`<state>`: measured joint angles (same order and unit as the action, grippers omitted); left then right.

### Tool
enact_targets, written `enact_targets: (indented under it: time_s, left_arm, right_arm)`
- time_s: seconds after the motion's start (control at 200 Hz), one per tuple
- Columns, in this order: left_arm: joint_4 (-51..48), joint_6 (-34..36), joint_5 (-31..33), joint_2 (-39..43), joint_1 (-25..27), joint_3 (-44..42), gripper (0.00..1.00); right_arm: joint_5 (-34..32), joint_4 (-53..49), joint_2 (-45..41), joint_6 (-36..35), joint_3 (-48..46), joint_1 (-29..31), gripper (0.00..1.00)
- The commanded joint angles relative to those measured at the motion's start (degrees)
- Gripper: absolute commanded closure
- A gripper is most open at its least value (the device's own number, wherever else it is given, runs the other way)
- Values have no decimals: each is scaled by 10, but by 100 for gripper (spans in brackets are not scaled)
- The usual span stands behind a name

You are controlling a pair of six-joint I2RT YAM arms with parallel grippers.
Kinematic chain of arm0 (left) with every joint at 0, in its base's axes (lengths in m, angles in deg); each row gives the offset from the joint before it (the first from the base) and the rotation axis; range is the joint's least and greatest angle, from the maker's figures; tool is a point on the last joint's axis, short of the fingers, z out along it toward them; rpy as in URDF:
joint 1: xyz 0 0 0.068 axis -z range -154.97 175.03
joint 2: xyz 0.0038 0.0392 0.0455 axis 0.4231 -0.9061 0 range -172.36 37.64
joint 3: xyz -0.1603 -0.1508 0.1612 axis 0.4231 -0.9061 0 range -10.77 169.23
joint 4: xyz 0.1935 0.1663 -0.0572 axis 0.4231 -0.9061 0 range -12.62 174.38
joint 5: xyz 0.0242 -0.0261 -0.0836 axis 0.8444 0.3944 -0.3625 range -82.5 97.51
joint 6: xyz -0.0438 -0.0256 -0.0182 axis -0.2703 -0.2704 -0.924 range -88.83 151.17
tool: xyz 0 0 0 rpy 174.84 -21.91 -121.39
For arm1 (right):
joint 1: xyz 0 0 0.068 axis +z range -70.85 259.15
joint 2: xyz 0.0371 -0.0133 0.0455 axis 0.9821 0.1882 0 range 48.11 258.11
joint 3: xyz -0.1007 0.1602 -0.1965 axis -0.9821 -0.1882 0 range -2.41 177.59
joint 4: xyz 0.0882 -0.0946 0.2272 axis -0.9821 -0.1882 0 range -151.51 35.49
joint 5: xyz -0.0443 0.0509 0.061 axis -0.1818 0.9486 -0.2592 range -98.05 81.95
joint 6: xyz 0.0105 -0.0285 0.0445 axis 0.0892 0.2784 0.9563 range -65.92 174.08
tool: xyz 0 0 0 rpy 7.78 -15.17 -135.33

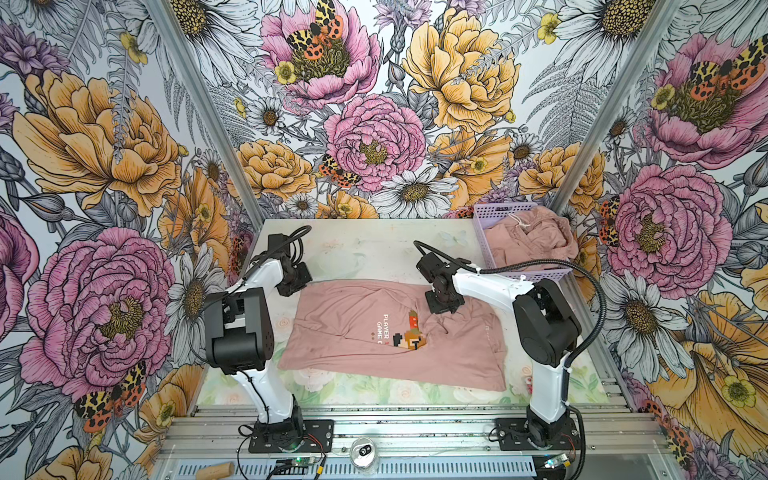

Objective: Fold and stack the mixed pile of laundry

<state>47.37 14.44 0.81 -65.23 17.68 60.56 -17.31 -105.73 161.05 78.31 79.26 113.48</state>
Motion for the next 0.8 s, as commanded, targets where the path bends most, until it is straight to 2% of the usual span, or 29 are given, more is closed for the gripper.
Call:
enact_targets:
  time_s: [0.0, 0.215, 0.325, 0.55, 0.796]
  left_arm:
    - [15, -4, -9, -4, 1, -7, 100]
    - [14, -5, -10, -4, 0, -7, 100]
    - [15, -4, -10, -4, 1, -6, 100]
    - [14, -4, -13, 2, 1, -8, 100]
    - [10, -4, -20, 22, -5, -17, 100]
  right_arm:
    - [-21, 1, 8, -11, 11, 3, 77]
    - [-34, -2, -12, -10, 6, 3, 90]
    - [-41, -7, -23, -10, 1, 2, 100]
    - [-44, -22, -65, 1, -15, 0, 100]
    - [-36, -57, -188, 37, -66, -4, 100]
